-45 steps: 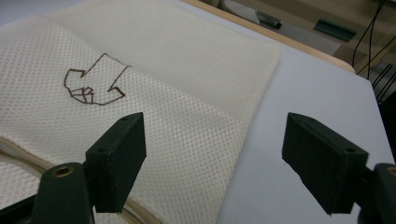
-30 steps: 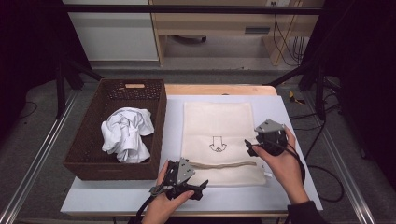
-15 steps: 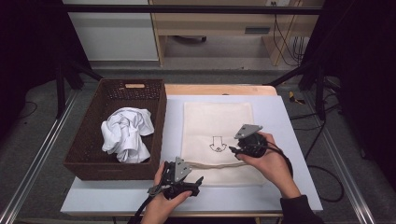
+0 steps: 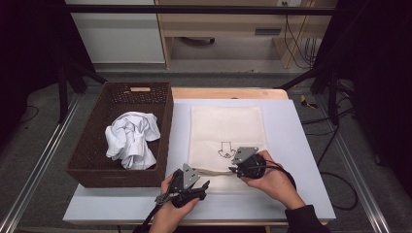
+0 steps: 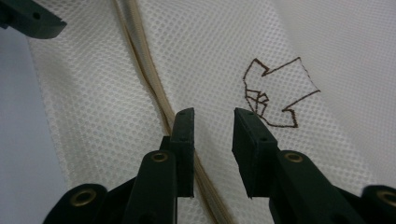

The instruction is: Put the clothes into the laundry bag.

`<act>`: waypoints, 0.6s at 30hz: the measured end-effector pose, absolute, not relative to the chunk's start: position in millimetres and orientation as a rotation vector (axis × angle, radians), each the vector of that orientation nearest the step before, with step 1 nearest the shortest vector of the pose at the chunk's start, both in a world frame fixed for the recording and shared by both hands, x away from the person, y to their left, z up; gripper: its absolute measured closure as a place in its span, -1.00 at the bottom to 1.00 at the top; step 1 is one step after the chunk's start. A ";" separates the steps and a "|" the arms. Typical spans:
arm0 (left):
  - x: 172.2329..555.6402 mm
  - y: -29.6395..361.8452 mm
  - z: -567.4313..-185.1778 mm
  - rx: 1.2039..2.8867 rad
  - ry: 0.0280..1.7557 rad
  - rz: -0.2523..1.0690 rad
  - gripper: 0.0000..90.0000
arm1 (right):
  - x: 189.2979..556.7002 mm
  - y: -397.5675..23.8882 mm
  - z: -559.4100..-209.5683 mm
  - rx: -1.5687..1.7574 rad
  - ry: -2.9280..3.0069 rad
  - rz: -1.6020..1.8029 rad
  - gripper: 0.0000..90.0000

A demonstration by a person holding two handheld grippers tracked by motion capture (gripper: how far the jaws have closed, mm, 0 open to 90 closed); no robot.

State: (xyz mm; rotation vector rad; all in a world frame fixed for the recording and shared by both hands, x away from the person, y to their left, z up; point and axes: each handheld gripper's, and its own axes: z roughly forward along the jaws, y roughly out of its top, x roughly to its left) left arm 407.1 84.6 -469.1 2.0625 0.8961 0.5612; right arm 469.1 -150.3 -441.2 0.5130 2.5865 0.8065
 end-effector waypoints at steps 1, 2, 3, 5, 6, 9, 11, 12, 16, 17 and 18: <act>407.1 84.6 -469.1 2.063 0.896 0.561 -0.23 | 468.8 -148.8 -441.9 0.496 2.592 0.797 0.51; 407.5 85.3 -469.2 2.066 0.895 0.566 -0.23 | 468.2 -147.3 -443.2 0.502 2.597 0.786 0.49; 407.5 85.3 -469.2 2.066 0.895 0.566 -0.23 | 467.9 -146.4 -444.8 0.494 2.605 0.776 0.47; 407.7 86.7 -468.8 2.059 0.900 0.564 -0.25 | 467.4 -145.2 -447.2 0.479 2.614 0.745 0.43; 407.6 87.0 -468.4 2.053 0.900 0.565 -0.26 | 467.1 -144.0 -448.7 0.484 2.612 0.739 0.41; 407.3 87.2 -467.7 2.050 0.898 0.569 -0.32 | 467.3 -140.7 -451.9 0.461 2.617 0.715 0.39; 408.2 86.8 -466.3 2.045 0.897 0.551 -0.39 | 466.5 -138.8 -454.0 0.448 2.627 0.696 0.38; 408.8 86.4 -466.1 2.045 0.898 0.540 -0.44 | 466.2 -138.5 -454.7 0.435 2.630 0.682 0.37; 408.9 84.9 -468.1 2.049 0.897 0.508 -0.65 | 466.4 -137.5 -457.3 0.414 2.636 0.638 0.43; 408.4 85.0 -468.2 2.056 0.892 0.507 -0.67 | 466.8 -137.2 -457.6 0.416 2.635 0.635 0.45; 407.8 84.8 -468.1 2.053 0.891 0.509 -0.67 | 467.0 -137.0 -457.7 0.418 2.633 0.632 0.48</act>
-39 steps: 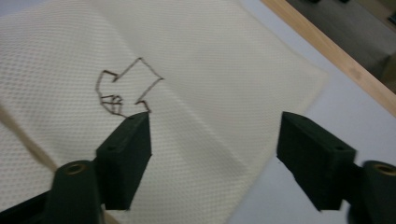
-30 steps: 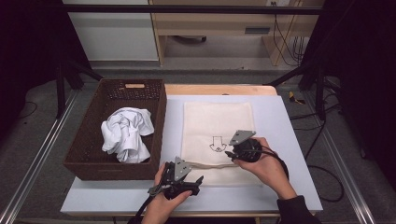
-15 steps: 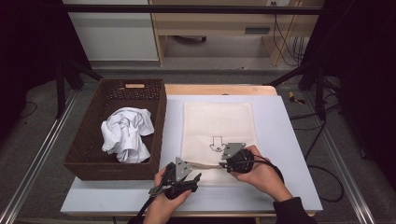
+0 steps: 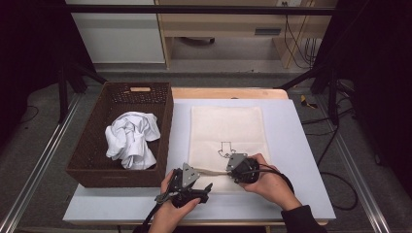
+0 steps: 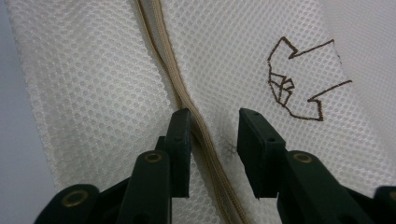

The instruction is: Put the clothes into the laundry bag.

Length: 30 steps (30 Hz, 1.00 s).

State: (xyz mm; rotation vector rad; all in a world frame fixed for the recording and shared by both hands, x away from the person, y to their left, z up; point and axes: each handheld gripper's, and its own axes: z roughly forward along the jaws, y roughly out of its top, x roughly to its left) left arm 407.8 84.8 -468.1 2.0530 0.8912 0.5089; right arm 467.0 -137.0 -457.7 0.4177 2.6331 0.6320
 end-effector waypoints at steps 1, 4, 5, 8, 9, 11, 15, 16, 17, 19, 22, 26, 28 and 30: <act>407.8 84.8 -468.1 2.053 0.891 0.509 -0.67 | 467.0 -137.0 -457.7 0.418 2.633 0.632 0.48; 406.9 84.8 -466.8 2.039 0.895 0.518 -0.68 | 467.0 -136.4 -457.2 0.418 2.626 0.627 0.67; 406.9 85.0 -466.8 2.039 0.897 0.520 -0.68 | 467.2 -136.4 -457.1 0.425 2.630 0.628 0.71; 406.9 85.5 -466.9 2.037 0.901 0.525 -0.69 | 468.7 -137.3 -455.8 0.443 2.627 0.636 0.81; 407.0 85.8 -466.9 2.037 0.902 0.529 -0.69 | 468.7 -137.3 -455.8 0.443 2.627 0.636 0.81; 407.5 86.1 -467.1 2.036 0.905 0.525 -0.69 | 470.5 -139.1 -456.5 0.477 2.615 0.640 0.78; 407.1 85.2 -467.2 2.038 0.902 0.523 -0.69 | 471.5 -138.4 -458.3 0.471 2.604 0.661 0.66; 407.1 85.2 -467.2 2.038 0.902 0.523 -0.69 | 472.1 -137.7 -459.0 0.477 2.597 0.659 0.66; 406.9 84.9 -467.4 2.043 0.901 0.524 -0.69 | 472.9 -137.0 -459.7 0.479 2.597 0.660 0.64; 406.6 84.6 -467.8 2.037 0.905 0.528 -0.70 | 473.8 -135.1 -461.3 0.486 2.598 0.667 0.61; 406.2 84.4 -467.7 2.037 0.909 0.532 -0.70 | 474.2 -133.0 -460.7 0.506 2.584 0.711 0.60; 406.4 83.5 -467.6 2.041 0.904 0.531 -0.70 | 474.8 -130.6 -460.4 0.522 2.581 0.706 0.60; 406.2 83.4 -467.6 2.040 0.903 0.533 -0.71 | 474.7 -130.2 -461.3 0.514 2.591 0.698 0.63; 406.2 83.6 -468.0 2.042 0.905 0.535 -0.71 | 474.2 -130.1 -461.0 0.509 2.585 0.700 0.68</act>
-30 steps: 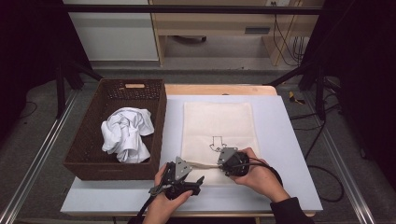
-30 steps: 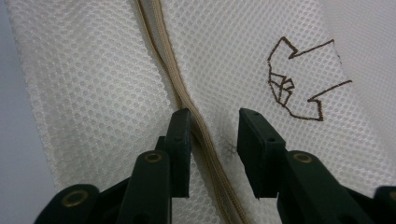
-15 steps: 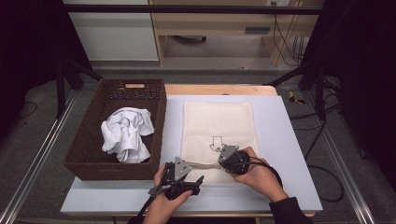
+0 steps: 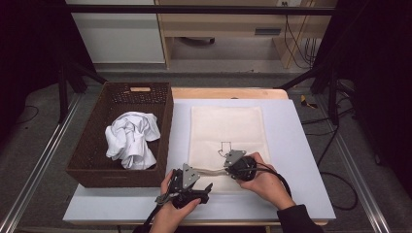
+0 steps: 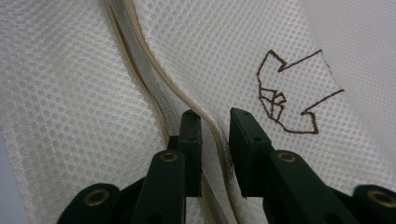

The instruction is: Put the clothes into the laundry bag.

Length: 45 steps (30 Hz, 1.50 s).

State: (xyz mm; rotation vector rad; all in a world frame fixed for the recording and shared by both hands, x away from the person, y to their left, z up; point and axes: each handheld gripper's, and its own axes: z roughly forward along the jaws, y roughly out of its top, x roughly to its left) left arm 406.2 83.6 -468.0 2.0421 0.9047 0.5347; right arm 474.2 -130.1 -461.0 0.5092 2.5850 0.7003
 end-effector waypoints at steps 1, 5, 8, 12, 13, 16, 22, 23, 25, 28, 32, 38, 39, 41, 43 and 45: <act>406.2 83.9 -468.3 2.047 0.908 0.533 -0.71 | 474.1 -129.8 -460.2 0.519 2.584 0.700 0.73; 406.5 84.4 -468.7 2.047 0.912 0.539 -0.72 | 474.3 -130.9 -455.0 0.553 2.564 0.715 0.76; 407.0 84.6 -469.4 2.050 0.915 0.543 -0.72 | 473.9 -132.1 -451.8 0.570 2.559 0.737 0.71; 407.2 85.1 -469.6 2.048 0.917 0.542 -0.72 | 474.2 -132.9 -453.8 0.575 2.571 0.712 0.54; 407.3 85.0 -469.3 2.048 0.916 0.543 -0.72 | 474.3 -133.8 -456.2 0.572 2.587 0.696 0.52; 407.9 84.7 -468.8 2.046 0.916 0.547 -0.72 | 475.1 -136.9 -456.4 0.585 2.594 0.693 0.54; 407.0 84.7 -469.1 2.046 0.919 0.557 -0.73 | 478.6 -138.8 -449.0 0.607 2.590 0.724 0.89; 406.9 84.8 -469.0 2.045 0.922 0.562 -0.73 | 479.5 -137.8 -447.0 0.612 2.576 0.725 0.92; 407.0 85.0 -469.2 2.042 0.928 0.567 -0.73 | 481.5 -136.5 -440.3 0.625 2.559 0.730 0.94; 407.4 85.1 -469.7 2.043 0.933 0.573 -0.76 | 484.2 -134.5 -426.3 0.645 2.518 0.743 0.94; 407.9 85.1 -469.5 2.034 0.946 0.586 -0.78 | 487.5 -134.1 -409.5 0.669 2.475 0.772 0.95; 409.4 85.8 -467.1 2.024 0.948 0.607 -0.79 | 493.0 -134.7 -379.6 0.684 2.381 0.820 0.95; 410.7 85.8 -467.2 2.021 0.953 0.610 -0.79 | 493.3 -134.1 -371.3 0.682 2.351 0.829 0.95; 411.7 85.7 -467.1 2.018 0.956 0.611 -0.79 | 493.6 -133.0 -364.3 0.683 2.317 0.841 0.95; 412.2 85.6 -467.1 2.017 0.956 0.612 -0.79 | 493.8 -132.3 -361.2 0.684 2.304 0.848 0.95; 414.1 84.7 -466.7 2.017 0.954 0.612 -0.79 | 494.9 -130.2 -352.7 0.677 2.265 0.866 0.95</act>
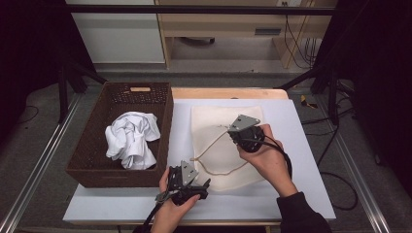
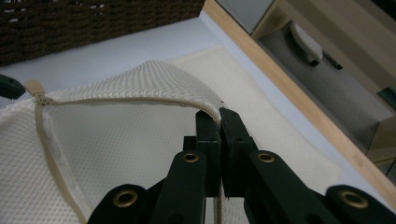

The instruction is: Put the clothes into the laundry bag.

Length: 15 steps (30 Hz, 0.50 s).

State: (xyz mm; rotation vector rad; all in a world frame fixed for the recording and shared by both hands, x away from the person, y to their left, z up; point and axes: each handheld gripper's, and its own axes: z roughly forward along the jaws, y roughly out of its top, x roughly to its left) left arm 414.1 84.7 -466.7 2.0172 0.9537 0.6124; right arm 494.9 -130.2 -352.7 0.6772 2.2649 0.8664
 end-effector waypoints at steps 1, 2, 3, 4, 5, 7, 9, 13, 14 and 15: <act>414.1 84.7 -466.7 2.017 0.954 0.612 -0.79 | 495.1 -129.3 -350.2 0.676 2.251 0.870 0.95; 415.8 84.4 -466.4 2.013 0.957 0.612 -0.79 | 495.1 -128.2 -348.1 0.680 2.238 0.875 0.95; 416.8 84.4 -466.0 2.016 0.957 0.611 -0.79 | 495.2 -127.2 -346.2 0.671 2.230 0.879 0.95; 417.6 84.3 -466.0 2.011 0.961 0.614 -0.79 | 495.0 -125.9 -344.6 0.674 2.218 0.883 0.95; 417.6 84.3 -466.0 2.011 0.961 0.614 -0.79 | 495.1 -124.9 -343.2 0.671 2.206 0.888 0.95; 419.3 84.3 -465.7 2.008 0.964 0.612 -0.79 | 495.5 -123.7 -340.7 0.663 2.181 0.892 0.96; 420.2 84.3 -465.3 2.003 0.964 0.616 -0.79 | 496.6 -122.9 -339.1 0.661 2.160 0.892 0.96; 422.0 84.3 -463.8 1.985 0.971 0.616 -0.78 | 500.0 -121.6 -337.5 0.658 2.139 0.879 0.96; 422.9 84.2 -463.2 1.988 0.968 0.618 -0.78 | 502.5 -120.8 -335.0 0.646 2.125 0.884 0.96; 424.0 83.5 -462.5 1.988 0.971 0.617 -0.78 | 503.6 -120.0 -333.5 0.644 2.116 0.885 0.96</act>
